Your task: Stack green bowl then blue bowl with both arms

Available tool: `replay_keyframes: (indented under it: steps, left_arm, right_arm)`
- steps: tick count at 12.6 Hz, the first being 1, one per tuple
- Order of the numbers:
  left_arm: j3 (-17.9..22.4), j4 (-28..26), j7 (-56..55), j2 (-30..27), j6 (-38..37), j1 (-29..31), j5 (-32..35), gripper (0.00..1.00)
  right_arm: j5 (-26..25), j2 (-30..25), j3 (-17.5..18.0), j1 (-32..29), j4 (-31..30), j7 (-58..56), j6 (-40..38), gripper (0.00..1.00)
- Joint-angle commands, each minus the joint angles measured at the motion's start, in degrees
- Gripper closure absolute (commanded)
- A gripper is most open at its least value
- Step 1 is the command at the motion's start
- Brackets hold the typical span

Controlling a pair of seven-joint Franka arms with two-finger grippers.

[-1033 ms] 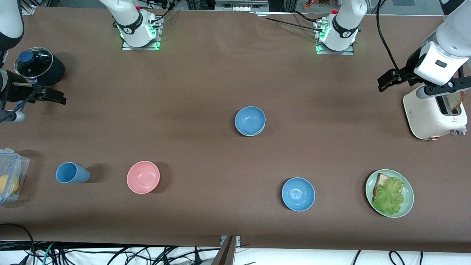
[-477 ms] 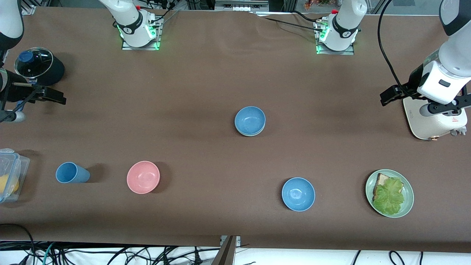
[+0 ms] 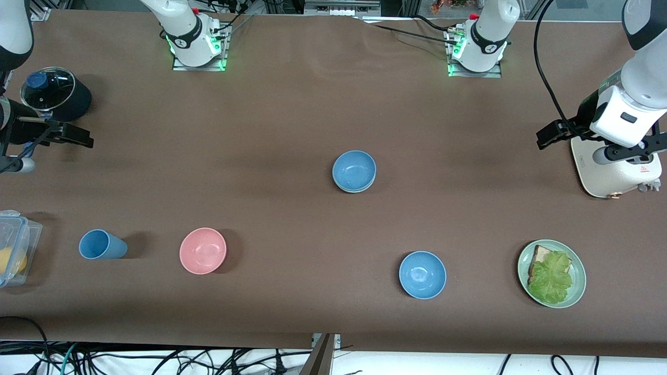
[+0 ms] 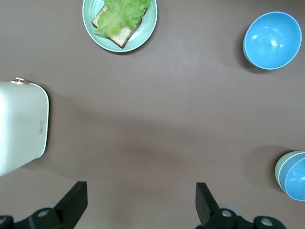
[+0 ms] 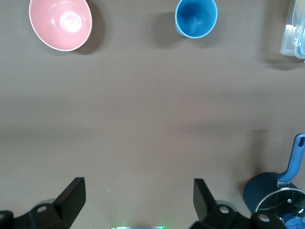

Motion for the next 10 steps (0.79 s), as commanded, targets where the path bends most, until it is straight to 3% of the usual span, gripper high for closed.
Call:
replay_keyframes:
  steps: [1, 10]
  left_arm:
    - [-0.2, 1.7, -0.2, 0.6, -1.6, 0.6, -1.0, 0.0]
    - [-1.0, 3.3, 0.7, 1.9, -1.8, -0.6, -0.2, 0.0]
  right_arm:
    - [0.8, -0.3, -0.1, 0.0, 0.2, -0.1, 0.0, 0.0]
    - [0.8, -0.3, -0.1, -0.1, 0.3, -0.1, 0.0, 0.0]
